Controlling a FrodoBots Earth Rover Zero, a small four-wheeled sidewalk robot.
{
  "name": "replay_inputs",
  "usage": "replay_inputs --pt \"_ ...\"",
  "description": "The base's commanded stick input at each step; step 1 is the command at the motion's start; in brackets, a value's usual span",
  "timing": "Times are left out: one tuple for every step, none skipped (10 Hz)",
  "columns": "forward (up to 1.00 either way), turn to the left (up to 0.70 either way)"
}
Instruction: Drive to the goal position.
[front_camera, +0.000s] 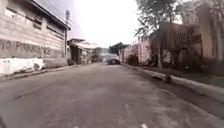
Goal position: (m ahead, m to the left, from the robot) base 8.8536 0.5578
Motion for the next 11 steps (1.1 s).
replay_inputs --pt "1.00 0.01" --pt "1.00 0.01" --pt "1.00 0.01" --pt "1.00 0.01" --pt "1.00 0.01" --pt "1.00 0.01" --pt "1.00 0.01" --pt "1.00 0.01" --pt "1.00 0.01" --pt "1.00 0.01" --pt "1.00 0.01"
